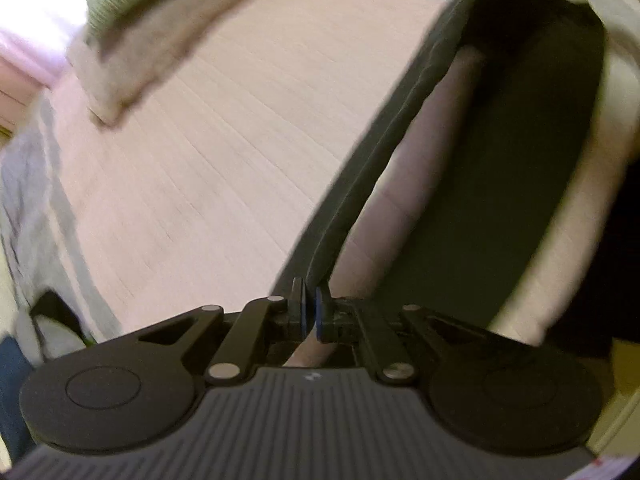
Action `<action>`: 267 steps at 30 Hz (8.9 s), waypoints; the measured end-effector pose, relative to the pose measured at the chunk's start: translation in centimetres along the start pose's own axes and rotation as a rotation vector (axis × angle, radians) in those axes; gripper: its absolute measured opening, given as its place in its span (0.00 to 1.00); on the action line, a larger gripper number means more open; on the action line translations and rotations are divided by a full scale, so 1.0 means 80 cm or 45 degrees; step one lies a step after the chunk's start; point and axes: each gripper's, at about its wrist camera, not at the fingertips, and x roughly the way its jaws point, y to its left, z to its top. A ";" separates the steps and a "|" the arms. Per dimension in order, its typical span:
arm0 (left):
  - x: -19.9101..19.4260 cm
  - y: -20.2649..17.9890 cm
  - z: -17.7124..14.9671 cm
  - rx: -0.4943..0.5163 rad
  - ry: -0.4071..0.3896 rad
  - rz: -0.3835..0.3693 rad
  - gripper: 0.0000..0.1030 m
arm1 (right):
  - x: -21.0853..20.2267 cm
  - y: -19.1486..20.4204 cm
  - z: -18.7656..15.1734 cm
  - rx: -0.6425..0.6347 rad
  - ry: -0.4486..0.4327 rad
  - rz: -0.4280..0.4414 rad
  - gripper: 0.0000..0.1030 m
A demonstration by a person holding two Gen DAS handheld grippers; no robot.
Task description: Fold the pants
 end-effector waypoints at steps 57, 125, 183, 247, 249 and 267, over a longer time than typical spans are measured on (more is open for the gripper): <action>0.175 0.073 -0.231 -0.855 -0.152 -0.489 0.30 | 0.032 0.315 0.186 0.736 0.029 -0.033 0.50; 0.204 -0.175 0.346 -0.314 -0.172 -0.558 0.26 | 0.014 -0.004 -0.215 1.935 0.107 -0.158 0.40; 0.255 -0.089 0.400 -0.708 -0.182 -1.069 0.08 | 0.057 0.046 -0.099 1.350 0.174 -0.205 0.49; 0.188 -0.070 0.005 -0.484 -0.019 -0.577 0.11 | 0.056 0.199 -0.046 1.686 -0.059 -0.363 0.51; 0.194 -0.048 -0.034 -0.485 -0.016 -0.548 0.11 | 0.078 0.252 0.003 1.619 -0.081 -0.232 0.51; 0.224 0.114 -0.117 -0.322 -0.244 -0.884 0.27 | 0.146 0.565 0.268 1.417 0.070 -0.089 0.52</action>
